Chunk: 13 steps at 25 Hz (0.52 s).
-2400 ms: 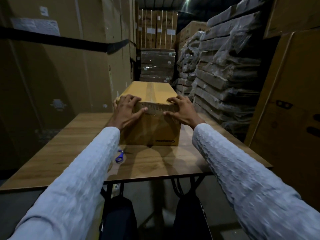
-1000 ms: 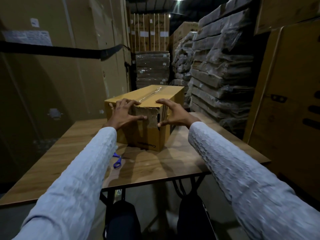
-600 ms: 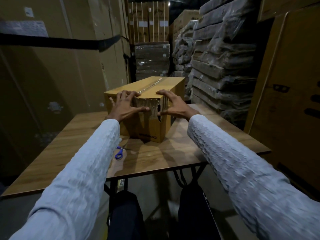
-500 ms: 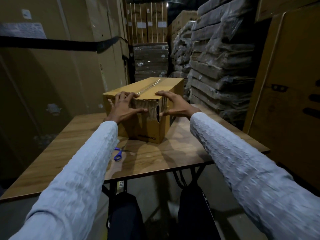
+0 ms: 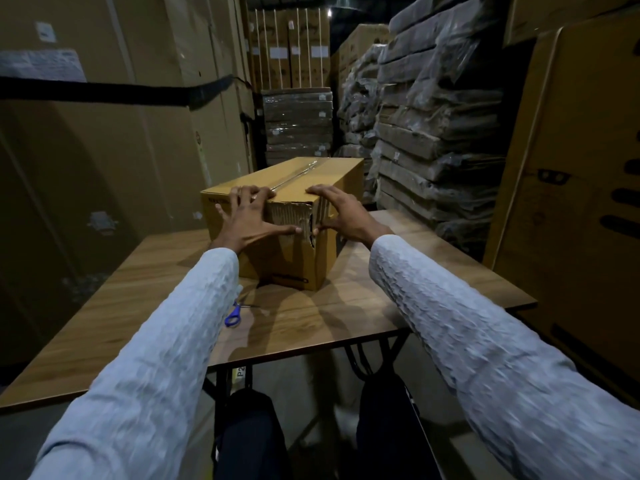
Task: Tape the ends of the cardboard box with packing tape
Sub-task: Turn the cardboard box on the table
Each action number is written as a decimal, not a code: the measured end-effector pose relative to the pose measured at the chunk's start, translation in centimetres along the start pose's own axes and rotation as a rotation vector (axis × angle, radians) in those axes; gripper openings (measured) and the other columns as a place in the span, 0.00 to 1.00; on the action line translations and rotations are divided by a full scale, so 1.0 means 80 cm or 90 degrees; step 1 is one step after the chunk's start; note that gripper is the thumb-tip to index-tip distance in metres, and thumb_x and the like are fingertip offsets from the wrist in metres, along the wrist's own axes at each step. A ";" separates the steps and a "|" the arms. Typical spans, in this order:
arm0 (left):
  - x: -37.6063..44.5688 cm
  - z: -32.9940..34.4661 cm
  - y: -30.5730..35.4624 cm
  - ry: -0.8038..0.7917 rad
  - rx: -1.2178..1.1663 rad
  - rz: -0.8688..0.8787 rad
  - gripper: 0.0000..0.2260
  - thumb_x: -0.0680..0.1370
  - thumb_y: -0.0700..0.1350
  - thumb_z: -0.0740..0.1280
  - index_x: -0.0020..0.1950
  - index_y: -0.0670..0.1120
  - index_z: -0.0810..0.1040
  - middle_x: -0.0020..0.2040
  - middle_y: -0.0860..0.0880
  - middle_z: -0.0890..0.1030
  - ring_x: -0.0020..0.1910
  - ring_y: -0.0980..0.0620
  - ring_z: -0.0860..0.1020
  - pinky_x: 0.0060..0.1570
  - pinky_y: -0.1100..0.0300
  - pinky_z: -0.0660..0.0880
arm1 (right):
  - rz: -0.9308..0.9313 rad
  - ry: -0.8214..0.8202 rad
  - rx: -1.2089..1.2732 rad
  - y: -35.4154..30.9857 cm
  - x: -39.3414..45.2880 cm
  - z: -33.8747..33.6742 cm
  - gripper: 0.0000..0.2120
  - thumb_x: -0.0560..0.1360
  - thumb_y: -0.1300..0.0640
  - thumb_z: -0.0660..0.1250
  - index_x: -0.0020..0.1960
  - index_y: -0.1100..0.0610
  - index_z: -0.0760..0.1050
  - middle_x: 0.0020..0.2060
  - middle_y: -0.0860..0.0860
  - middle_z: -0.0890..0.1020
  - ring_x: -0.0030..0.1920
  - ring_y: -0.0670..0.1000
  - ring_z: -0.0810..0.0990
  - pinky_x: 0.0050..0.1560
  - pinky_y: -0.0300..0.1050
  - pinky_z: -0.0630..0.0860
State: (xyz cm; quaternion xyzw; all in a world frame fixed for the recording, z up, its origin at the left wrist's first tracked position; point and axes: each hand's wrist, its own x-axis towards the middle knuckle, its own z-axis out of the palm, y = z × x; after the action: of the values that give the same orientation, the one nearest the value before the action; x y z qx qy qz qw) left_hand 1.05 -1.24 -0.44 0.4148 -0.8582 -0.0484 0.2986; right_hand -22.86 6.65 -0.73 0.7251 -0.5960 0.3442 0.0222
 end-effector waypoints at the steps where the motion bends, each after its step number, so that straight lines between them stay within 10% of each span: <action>1: 0.000 0.001 0.001 0.007 0.000 -0.001 0.53 0.54 0.82 0.62 0.74 0.57 0.66 0.78 0.47 0.59 0.80 0.39 0.49 0.71 0.21 0.44 | 0.001 0.001 -0.001 0.000 0.001 0.001 0.40 0.69 0.55 0.80 0.75 0.39 0.65 0.77 0.45 0.67 0.78 0.54 0.63 0.73 0.71 0.64; 13: -0.001 -0.009 -0.025 -0.005 -0.019 -0.001 0.55 0.55 0.83 0.61 0.79 0.59 0.61 0.82 0.51 0.54 0.82 0.43 0.45 0.74 0.25 0.45 | 0.079 0.076 0.129 -0.006 -0.013 0.024 0.48 0.67 0.50 0.82 0.80 0.43 0.60 0.80 0.52 0.61 0.79 0.57 0.59 0.75 0.64 0.65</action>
State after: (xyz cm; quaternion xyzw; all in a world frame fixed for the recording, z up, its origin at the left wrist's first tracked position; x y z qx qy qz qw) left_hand 2.85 -2.37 -0.60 0.4110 -0.8582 -0.0630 0.3009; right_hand -21.60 6.80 -2.60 0.6638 -0.5992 0.4461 -0.0373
